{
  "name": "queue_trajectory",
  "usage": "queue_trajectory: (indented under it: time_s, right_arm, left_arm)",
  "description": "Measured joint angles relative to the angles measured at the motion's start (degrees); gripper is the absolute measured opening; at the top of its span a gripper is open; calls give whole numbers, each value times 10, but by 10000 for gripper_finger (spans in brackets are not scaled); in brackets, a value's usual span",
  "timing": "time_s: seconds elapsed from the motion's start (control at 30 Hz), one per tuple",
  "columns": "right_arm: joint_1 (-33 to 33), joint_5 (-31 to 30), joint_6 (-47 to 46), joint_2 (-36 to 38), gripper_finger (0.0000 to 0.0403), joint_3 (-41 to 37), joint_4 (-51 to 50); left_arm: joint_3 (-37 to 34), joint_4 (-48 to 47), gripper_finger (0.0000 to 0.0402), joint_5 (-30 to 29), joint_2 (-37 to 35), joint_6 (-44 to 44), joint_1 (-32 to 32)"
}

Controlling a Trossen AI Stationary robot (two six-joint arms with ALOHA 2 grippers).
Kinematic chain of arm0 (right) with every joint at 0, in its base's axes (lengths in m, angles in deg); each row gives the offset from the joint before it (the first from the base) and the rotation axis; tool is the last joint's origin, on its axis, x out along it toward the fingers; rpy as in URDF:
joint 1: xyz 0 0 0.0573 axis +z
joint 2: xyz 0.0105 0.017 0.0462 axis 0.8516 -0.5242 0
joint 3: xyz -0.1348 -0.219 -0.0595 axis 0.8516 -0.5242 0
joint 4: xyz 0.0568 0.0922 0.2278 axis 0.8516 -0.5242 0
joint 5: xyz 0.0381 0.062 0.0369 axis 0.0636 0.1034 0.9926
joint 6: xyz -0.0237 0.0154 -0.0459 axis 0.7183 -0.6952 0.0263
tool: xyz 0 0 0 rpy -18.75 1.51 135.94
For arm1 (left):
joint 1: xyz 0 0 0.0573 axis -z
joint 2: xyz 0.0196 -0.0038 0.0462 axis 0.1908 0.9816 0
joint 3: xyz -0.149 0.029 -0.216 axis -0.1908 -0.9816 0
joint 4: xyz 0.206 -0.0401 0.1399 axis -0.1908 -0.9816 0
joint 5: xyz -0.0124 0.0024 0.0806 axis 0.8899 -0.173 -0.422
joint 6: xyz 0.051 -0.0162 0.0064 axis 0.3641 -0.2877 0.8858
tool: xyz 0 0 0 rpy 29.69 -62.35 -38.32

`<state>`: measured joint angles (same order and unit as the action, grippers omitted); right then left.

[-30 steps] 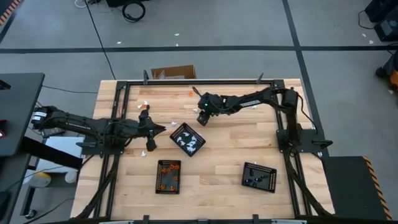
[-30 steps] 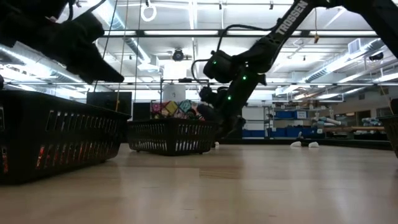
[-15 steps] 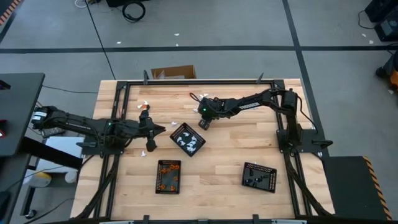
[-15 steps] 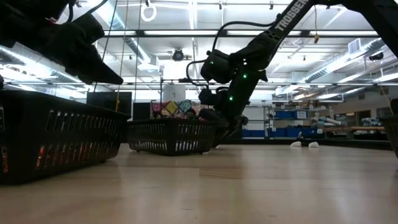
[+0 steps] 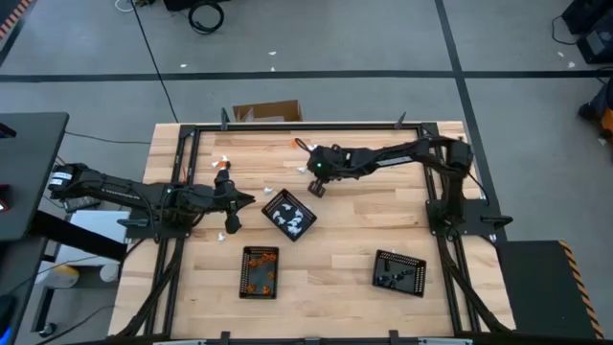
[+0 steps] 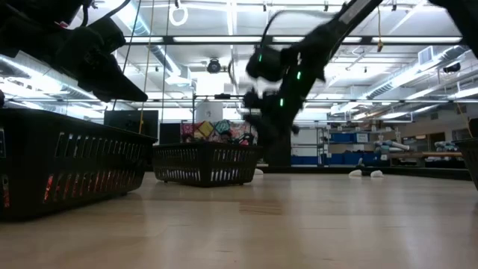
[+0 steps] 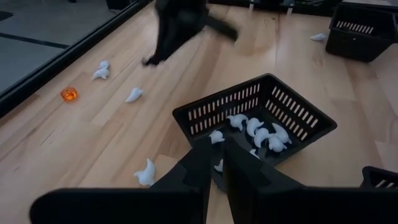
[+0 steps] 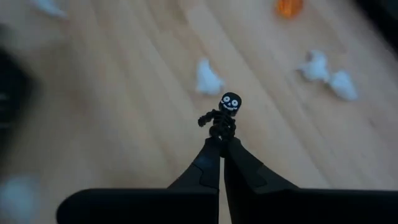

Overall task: Sort Halloween decoration
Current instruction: Put the black skeleton toy into the right black basket

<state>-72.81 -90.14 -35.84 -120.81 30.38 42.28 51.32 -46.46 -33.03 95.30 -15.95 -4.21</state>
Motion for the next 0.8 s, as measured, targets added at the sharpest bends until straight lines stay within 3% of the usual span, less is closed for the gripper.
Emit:
queue_trajectory:
  time_s: [0.17, 0.3, 0.57, 0.8]
  right_arm:
    - [50, 43, -22, 92, 10, 0, -117]
    - [120, 101, -97, 176, 10, 1, -259]
    - [295, 229, -406, 315, 19, 1, -470]
    - [418, 261, -595, 312, 47, 0, -552]
  left_arm:
    - [0, -6, 50, 0, 0, -1, 0]
    - [0, -7, 50, 0, 0, 0, 0]
    - [0, -7, 50, -3, 0, 30, -2]
    - [0, -6, 50, -9, 0, 42, -2]
